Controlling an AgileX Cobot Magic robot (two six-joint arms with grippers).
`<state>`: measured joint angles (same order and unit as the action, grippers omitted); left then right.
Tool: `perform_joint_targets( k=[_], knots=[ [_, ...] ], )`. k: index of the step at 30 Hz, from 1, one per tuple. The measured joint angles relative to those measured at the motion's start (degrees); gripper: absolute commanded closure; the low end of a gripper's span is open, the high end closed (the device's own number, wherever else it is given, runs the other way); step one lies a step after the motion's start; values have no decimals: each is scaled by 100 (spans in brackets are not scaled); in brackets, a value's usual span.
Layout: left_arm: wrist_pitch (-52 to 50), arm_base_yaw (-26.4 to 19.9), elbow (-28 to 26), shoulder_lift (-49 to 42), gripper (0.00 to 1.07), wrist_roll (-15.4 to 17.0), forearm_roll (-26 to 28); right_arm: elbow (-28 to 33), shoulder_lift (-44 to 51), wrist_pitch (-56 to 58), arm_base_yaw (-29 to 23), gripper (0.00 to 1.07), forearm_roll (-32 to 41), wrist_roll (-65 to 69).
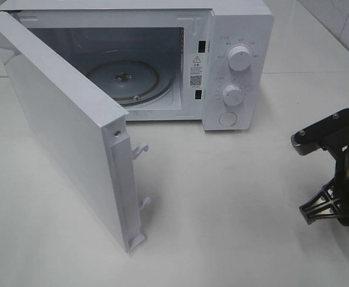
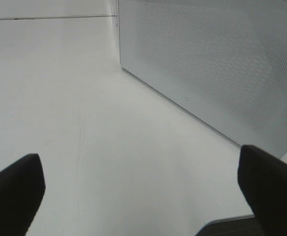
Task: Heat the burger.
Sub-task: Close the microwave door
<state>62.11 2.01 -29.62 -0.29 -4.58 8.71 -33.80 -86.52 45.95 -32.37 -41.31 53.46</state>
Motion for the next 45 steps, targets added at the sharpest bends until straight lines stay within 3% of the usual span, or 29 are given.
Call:
perform_joint_targets(
  k=[4, 8, 11, 25, 36, 43, 45],
  knots=[
    [0, 0, 0, 0, 7, 0, 0, -189, 613, 0, 0, 48, 630, -1106],
    [0, 0, 0, 0, 7, 0, 0, -435, 1369, 0, 0, 33, 1375, -2269],
    [0, 0, 0, 0, 7, 0, 0, -544, 1856, 17, 0, 28, 1770, -2813],
    [0, 0, 0, 0, 7, 0, 0, -579, 3908, 779, 0, 31, 2991, -3776],
    [0, 0, 0, 0, 7, 0, 0, -561, 5455, 1352, 0, 31, 3031, -3845],
    [0, 0, 0, 0, 7, 0, 0, -115, 6125, 1352, 149, 31, 3060, -3850],
    [0, 0, 0, 0, 7, 0, 0, 160, 6377, 1352, 470, 31, 3140, -3879]
  ],
)
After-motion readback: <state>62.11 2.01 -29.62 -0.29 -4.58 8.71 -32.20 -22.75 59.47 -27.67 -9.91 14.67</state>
